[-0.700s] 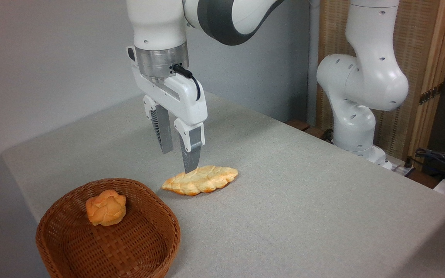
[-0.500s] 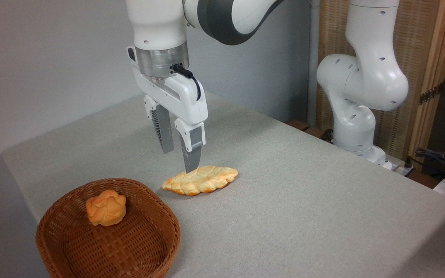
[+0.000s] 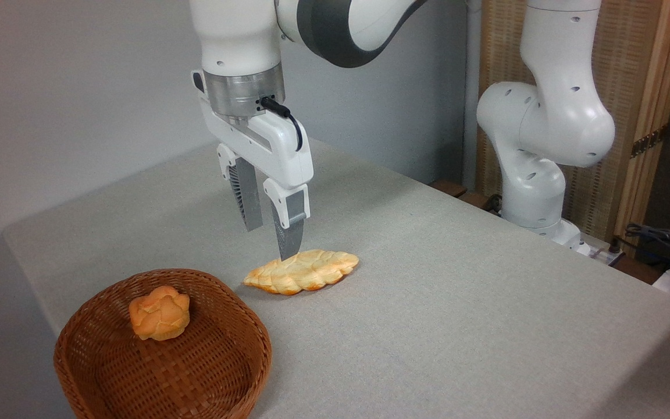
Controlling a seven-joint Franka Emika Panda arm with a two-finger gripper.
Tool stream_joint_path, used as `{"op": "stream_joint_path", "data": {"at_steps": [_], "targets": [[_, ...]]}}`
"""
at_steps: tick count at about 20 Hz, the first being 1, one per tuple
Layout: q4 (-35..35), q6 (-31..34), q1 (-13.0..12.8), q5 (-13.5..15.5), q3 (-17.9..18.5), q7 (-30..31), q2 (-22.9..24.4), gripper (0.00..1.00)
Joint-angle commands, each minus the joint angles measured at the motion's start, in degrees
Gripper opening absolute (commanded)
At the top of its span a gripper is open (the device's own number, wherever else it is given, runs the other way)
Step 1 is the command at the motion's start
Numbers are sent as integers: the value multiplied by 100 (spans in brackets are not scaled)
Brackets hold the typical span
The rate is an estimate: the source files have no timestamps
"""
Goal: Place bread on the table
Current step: 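Move the gripper over the basket and lower it onto the round roll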
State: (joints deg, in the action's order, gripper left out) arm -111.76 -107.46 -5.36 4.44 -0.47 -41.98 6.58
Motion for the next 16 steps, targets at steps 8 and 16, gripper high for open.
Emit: {"op": "stream_joint_path", "data": {"at_steps": [8,16], "targets": [[164,-1504,-44,557,-50,93,-455,100],[164,-2806,-71,760,-243,76,-1105,100]]}}
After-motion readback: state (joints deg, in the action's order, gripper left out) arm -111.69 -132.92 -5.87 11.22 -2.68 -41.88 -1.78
